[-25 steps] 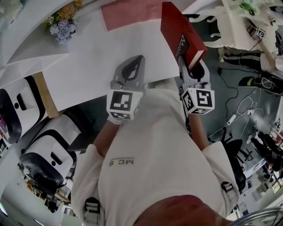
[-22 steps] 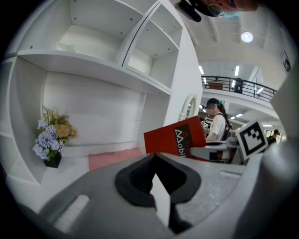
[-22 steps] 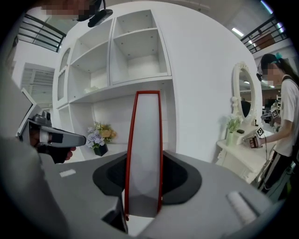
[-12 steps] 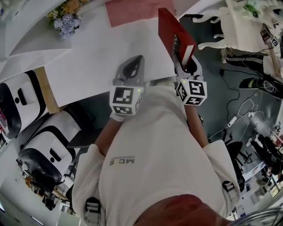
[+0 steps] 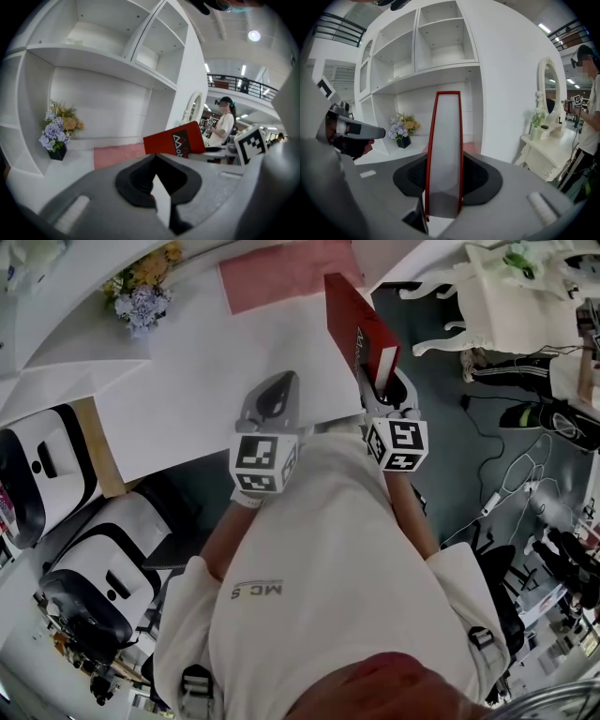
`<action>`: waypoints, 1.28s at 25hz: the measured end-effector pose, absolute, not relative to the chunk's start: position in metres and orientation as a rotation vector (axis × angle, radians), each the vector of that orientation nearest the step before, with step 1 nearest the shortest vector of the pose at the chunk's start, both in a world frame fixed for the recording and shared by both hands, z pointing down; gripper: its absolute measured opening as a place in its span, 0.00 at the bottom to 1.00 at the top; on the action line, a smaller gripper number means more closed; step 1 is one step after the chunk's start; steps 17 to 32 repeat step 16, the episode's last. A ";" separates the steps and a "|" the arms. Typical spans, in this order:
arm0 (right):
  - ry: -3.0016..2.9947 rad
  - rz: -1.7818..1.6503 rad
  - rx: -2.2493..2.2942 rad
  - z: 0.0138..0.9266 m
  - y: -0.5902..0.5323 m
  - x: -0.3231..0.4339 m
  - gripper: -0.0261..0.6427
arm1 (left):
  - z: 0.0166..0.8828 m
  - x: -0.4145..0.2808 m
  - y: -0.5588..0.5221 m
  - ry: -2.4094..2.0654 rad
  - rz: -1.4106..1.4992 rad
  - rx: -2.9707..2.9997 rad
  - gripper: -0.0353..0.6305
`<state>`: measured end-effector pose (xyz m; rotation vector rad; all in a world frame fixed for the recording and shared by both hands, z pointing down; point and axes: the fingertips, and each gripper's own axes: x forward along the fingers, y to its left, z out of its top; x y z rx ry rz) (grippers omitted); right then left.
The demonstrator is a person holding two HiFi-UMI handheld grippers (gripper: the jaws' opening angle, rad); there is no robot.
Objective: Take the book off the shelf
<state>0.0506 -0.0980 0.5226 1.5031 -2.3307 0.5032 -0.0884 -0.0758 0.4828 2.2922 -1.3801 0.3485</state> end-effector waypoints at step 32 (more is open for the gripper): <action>-2.337 0.494 1.513 0.514 -0.098 0.054 0.29 | 0.481 -0.084 -0.070 -1.381 0.349 2.297 0.06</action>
